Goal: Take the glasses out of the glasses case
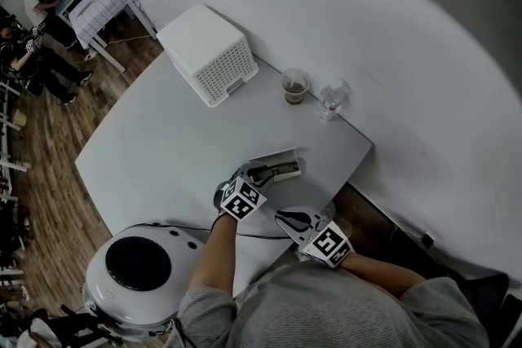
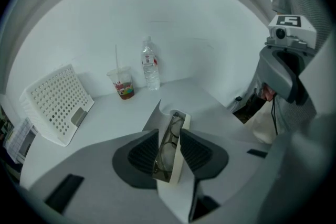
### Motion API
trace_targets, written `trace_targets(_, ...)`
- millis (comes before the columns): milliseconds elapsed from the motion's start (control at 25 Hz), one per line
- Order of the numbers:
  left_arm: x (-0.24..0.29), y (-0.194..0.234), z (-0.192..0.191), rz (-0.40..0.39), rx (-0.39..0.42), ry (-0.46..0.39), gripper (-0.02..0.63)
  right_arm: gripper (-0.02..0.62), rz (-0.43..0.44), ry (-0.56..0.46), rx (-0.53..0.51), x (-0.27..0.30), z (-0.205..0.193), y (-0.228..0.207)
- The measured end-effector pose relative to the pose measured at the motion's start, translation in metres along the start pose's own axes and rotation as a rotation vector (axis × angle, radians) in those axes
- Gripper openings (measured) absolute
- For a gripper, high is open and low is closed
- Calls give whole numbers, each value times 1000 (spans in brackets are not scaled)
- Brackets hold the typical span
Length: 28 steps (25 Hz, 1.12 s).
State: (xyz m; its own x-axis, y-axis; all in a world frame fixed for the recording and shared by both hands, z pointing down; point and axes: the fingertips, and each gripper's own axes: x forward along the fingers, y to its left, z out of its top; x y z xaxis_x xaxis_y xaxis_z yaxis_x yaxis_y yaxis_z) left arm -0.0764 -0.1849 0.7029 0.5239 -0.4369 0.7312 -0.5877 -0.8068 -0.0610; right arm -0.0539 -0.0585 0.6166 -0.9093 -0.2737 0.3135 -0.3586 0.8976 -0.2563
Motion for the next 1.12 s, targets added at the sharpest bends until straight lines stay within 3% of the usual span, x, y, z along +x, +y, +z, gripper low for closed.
trace_targets(360, 16, 4, -18, -82, 78, 161, 132, 21, -2, -6, 31, 0, -1, -2)
trace_targets(1120, 35, 4, -39, -166, 134, 343, 127, 21, -2, -13, 44, -4, 0, -7)
